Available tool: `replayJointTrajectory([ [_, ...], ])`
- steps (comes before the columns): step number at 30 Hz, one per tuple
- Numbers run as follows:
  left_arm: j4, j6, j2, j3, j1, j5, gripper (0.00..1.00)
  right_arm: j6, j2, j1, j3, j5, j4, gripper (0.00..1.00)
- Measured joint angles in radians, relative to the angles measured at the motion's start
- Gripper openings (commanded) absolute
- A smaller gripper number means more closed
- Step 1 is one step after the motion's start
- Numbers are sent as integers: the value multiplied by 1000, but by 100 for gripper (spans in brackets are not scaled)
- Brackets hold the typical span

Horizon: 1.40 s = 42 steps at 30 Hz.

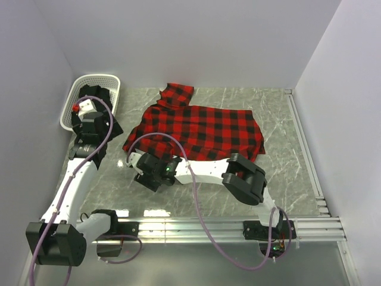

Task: Fold and stack the long sleeve shirts
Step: Flatten the shirt out

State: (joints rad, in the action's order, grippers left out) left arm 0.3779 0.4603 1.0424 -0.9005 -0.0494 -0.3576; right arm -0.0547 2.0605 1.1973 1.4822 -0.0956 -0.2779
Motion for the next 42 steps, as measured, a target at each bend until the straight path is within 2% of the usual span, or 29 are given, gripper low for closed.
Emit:
replayJointTrajectory([
  [4,0,0,10,0,0,-11,99,-11,55,0,32,-36,2,55],
  [7,0,0,10,0,0,-15,99,-23,75,0,39,-59,9,34],
  [8,0,0,11,0,0,-15,99,-25,76,0,40,-68,7,21],
  [12,0,0,18,0,0,-15,99,-41,76,0,40,-97,7,0],
  [19,-1,0,21,0,0,-14,99,-65,27,0,33,-126,-12,0],
  [25,-9,0,23,0,10,-13,99,-96,-201,0,39,-101,-81,0],
  [30,-14,0,28,0,17,-9,99,-91,-391,-2,49,23,-137,0],
  [36,-15,0,34,0,24,3,99,-50,-536,-2,8,225,-174,0],
  [39,-15,0,36,0,26,14,99,-43,-536,-2,8,341,-212,8],
  [42,-16,0,36,0,27,28,99,-45,-488,-2,8,456,-276,28],
])
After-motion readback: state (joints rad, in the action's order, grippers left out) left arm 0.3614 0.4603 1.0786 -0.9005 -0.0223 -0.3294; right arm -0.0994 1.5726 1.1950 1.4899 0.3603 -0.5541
